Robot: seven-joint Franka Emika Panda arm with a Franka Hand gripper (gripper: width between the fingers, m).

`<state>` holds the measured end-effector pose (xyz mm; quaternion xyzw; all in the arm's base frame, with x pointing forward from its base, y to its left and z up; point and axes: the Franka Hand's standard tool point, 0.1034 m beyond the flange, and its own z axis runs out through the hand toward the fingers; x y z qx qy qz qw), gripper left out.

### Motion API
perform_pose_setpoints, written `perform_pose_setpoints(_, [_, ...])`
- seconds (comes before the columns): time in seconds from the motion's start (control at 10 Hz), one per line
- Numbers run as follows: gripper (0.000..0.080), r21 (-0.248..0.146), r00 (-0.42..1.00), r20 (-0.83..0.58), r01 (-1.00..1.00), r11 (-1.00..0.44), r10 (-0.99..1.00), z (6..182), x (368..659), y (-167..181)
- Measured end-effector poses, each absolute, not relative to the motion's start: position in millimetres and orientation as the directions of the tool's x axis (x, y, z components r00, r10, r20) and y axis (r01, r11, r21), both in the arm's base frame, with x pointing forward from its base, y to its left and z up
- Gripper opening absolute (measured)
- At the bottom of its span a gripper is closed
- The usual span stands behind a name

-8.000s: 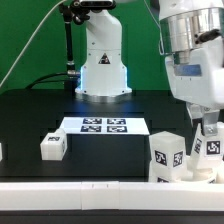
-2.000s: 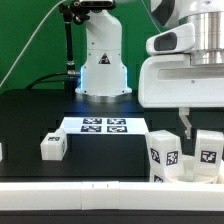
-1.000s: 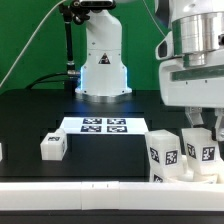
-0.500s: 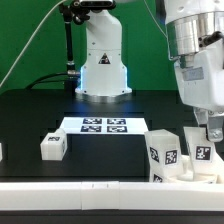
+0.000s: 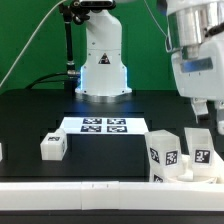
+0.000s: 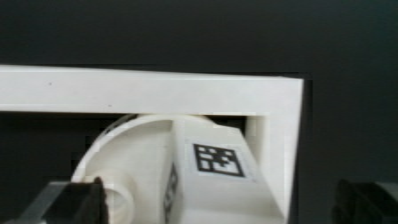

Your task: Assemble stool

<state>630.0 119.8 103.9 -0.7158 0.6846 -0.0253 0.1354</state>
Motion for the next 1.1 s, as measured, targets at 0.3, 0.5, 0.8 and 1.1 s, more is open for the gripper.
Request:
perform_pose_setpoints(0.3, [0.0649, -0.242, 0.196, -0.114, -0.956, -0.164, -0.974, 100.6, 628.9, 119.1])
perform_pose_setpoints(0.5, [0.0649, -0.214, 0.415, -0.075, -0.895, -0.392, -0.907, 100.7, 625.8, 120.5])
perform_pose_setpoints(0.8, [0.0649, -0.205, 0.660, -0.022, -0.738, -0.643, -0.751, 105.7, 629.9, 117.1])
perform_pose_setpoints(1.1, [0.0649, -0.197, 0.800, 0.023, -0.584, -0.787, -0.599, 104.1, 629.4, 116.2])
